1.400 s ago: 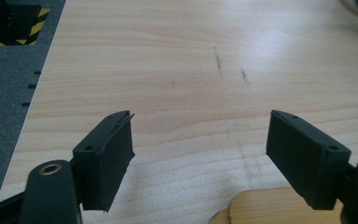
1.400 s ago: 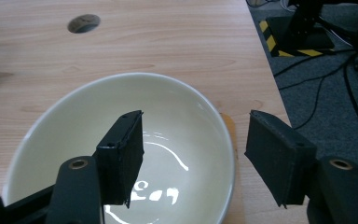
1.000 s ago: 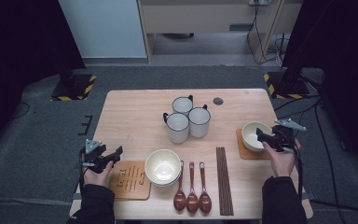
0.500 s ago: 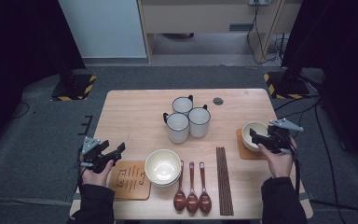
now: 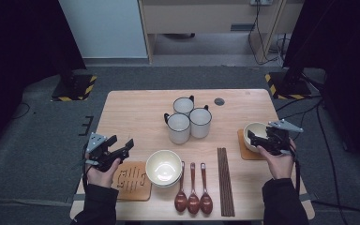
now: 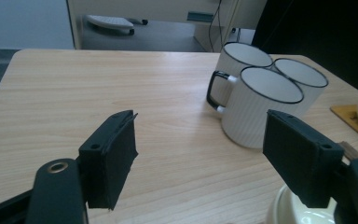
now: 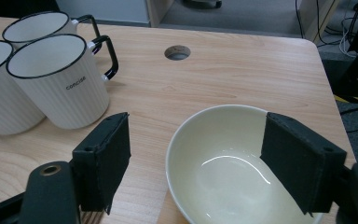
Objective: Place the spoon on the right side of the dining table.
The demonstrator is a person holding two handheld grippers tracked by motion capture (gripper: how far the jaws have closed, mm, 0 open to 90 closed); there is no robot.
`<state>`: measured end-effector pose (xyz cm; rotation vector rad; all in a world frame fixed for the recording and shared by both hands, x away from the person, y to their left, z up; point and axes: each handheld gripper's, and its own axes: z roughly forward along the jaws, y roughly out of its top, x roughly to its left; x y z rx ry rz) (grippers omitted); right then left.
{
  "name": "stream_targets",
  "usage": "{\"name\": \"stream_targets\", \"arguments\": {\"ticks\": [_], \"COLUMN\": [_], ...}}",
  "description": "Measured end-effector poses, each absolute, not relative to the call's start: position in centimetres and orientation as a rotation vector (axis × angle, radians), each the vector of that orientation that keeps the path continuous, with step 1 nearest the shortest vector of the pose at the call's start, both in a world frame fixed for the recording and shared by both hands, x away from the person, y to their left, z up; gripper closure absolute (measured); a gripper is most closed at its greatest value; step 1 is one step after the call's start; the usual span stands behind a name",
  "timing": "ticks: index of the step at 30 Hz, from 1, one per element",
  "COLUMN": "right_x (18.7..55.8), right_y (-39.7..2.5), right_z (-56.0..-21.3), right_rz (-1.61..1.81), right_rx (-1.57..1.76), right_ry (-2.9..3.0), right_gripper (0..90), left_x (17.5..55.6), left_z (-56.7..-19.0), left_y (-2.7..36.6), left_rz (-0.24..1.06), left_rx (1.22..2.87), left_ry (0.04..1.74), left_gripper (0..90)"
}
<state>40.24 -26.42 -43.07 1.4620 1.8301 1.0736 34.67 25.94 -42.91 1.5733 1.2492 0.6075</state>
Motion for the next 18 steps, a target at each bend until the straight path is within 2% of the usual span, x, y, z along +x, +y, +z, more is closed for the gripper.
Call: {"name": "stream_targets", "arguments": {"ticks": [18], "right_x": [39.6], "right_y": [-25.1], "right_z": [-42.7], "right_rz": [1.133], "right_rx": [1.419], "right_ry": [1.875], "right_gripper": [24.5], "left_x": [33.7], "left_z": [-41.0], "left_y": [21.8], "left_rz": [0.599], "left_rx": [1.608], "left_ry": [1.124], "left_gripper": [23.9]}}
